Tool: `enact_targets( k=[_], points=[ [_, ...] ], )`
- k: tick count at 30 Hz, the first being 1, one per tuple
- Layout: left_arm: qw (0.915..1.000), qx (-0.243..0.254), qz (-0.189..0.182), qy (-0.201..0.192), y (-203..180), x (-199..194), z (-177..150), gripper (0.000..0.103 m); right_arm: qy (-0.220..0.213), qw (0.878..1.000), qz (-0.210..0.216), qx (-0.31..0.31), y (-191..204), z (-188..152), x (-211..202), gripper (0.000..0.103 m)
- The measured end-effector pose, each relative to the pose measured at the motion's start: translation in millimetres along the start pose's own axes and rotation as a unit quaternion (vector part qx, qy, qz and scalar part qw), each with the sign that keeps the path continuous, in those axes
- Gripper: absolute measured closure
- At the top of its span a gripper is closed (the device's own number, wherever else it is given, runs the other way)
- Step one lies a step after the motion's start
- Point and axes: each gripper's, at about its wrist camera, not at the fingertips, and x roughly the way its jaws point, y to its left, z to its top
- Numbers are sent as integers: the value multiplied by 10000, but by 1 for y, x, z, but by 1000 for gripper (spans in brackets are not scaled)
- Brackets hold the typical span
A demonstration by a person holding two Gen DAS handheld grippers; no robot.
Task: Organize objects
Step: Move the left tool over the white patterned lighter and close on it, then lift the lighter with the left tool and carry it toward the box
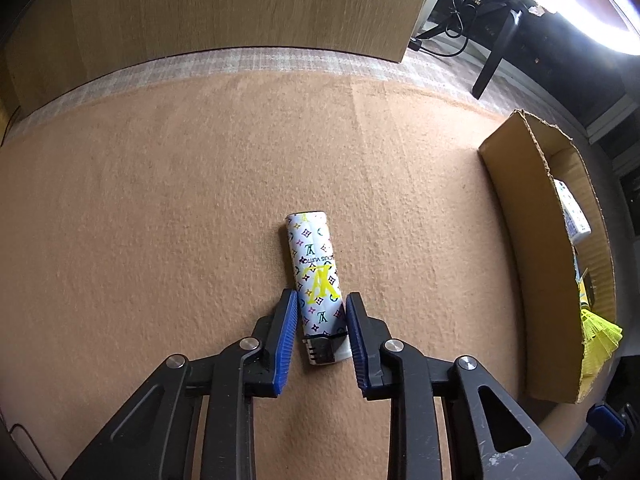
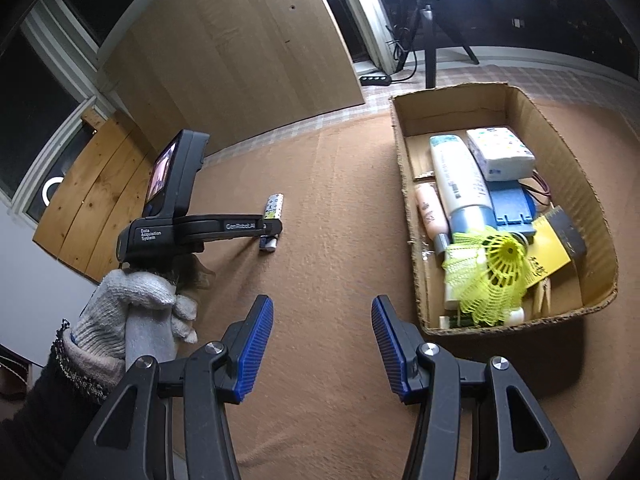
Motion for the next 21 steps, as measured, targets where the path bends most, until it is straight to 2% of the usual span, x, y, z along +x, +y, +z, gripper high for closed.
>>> enact_targets(
  k=[6,7,21],
  points=[
    [9998,-36,-185,-48,4,-11,-7,81,-50,9999,-66,113,-17,-4,-9,56],
    [9998,-15,-197,-63,4,-14,-9,91,-59,9998,-85,142,-20,-5,-11,56],
    [9995,280,-68,-163,-6,-12,-9,91,-97,9992,-170,361,-40,-15,-23,56]
  ],
)
